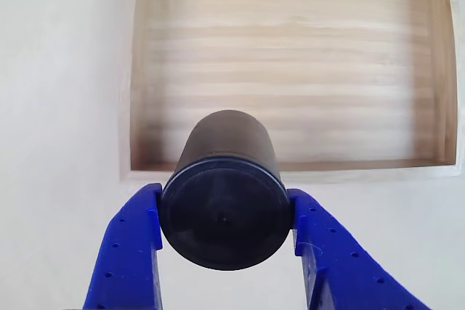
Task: Place the black cylinder in the wooden box then return to rest.
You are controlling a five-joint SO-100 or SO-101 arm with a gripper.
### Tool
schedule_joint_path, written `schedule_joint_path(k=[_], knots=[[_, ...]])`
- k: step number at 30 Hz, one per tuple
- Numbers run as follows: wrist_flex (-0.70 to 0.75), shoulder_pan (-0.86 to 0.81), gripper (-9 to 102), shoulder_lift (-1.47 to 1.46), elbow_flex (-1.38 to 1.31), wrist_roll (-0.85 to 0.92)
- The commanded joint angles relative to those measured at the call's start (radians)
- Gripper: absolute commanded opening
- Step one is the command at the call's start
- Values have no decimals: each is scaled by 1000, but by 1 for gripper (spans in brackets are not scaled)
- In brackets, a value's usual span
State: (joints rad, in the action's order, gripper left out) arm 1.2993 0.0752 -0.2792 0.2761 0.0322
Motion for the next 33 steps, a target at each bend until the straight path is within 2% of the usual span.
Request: schedule_joint_path(k=[1, 13, 33], knots=[[-34, -35, 20, 71, -196, 9], [-57, -80, 20, 287, -367, 54], [-92, -106, 20, 454, -453, 75]])
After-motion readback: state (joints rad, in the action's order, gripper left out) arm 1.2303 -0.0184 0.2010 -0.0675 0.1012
